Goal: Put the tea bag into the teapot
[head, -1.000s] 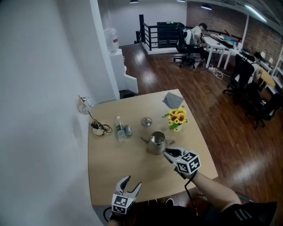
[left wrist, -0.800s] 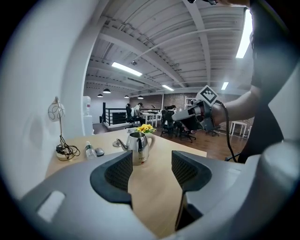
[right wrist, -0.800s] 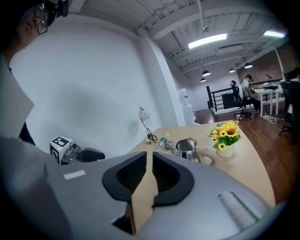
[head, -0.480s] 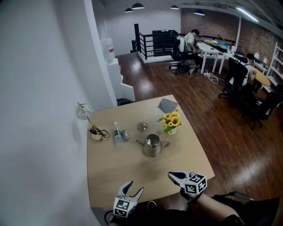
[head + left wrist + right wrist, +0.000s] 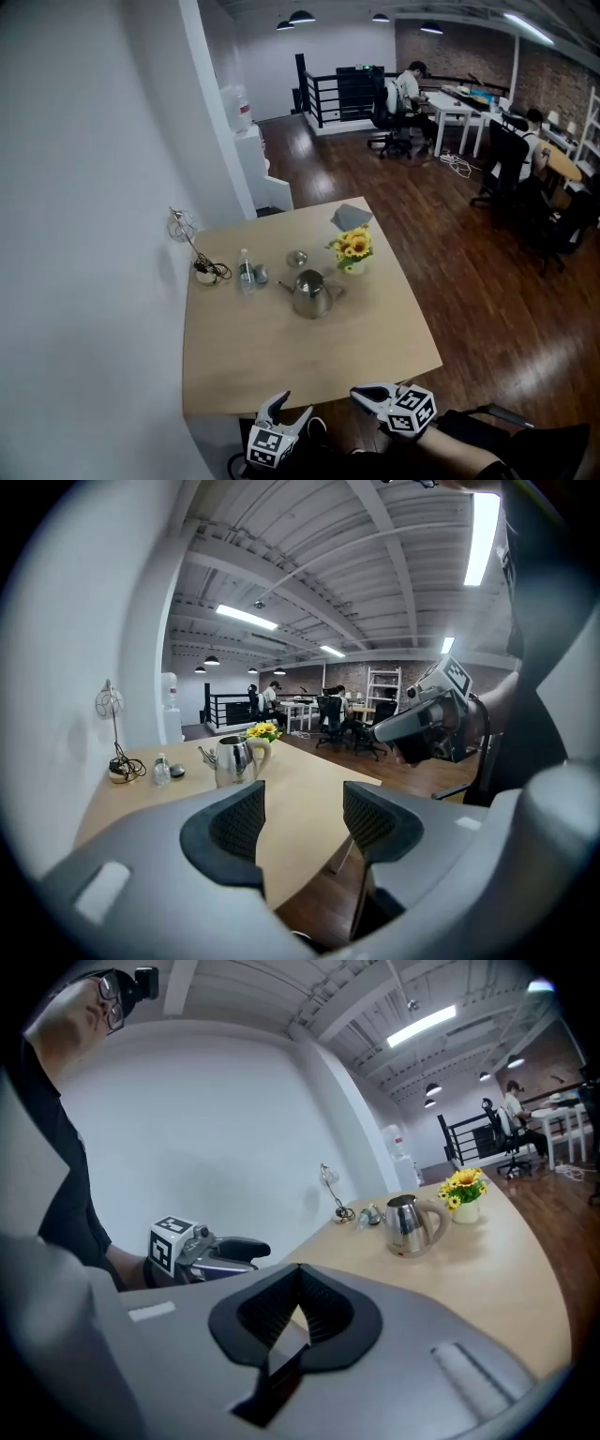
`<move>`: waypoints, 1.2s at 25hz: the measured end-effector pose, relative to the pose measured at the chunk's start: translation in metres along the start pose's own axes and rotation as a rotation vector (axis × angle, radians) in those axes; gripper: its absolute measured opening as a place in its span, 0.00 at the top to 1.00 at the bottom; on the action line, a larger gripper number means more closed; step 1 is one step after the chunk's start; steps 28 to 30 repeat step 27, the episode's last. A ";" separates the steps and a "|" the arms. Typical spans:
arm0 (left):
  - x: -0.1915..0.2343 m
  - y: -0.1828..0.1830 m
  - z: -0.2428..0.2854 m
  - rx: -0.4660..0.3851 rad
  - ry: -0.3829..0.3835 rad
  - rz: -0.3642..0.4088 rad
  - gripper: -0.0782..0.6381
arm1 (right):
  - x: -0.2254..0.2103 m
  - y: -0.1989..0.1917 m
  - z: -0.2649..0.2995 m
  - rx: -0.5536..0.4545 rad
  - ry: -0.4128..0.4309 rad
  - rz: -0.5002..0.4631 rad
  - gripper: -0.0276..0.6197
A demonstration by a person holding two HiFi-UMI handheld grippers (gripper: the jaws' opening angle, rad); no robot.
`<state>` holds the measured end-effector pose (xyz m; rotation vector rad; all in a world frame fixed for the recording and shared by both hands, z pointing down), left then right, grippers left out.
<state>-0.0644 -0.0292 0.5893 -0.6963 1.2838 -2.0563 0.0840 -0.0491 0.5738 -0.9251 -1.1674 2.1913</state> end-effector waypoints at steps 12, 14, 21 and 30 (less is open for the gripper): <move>-0.056 -0.009 -0.029 0.036 0.013 0.010 0.53 | 0.015 -0.028 -0.052 -0.014 -0.031 -0.016 0.95; -0.058 -0.003 -0.032 0.032 0.006 0.027 0.53 | 0.019 -0.026 -0.054 -0.021 -0.039 -0.005 0.95; -0.052 -0.001 -0.048 0.007 -0.001 0.045 0.53 | 0.034 -0.022 -0.048 -0.026 -0.053 -0.018 0.95; -0.048 -0.004 -0.063 0.007 0.004 0.037 0.53 | 0.049 -0.024 -0.049 -0.002 -0.056 -0.012 0.95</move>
Point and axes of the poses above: the fingertips, and each gripper's own axes: z forward along the fingers, x to its left, y out of its top, the point moved 2 cm from there along -z, backward along the fingers, and after that the axes turned 12 degrees about -y, right-handed, at the moved point
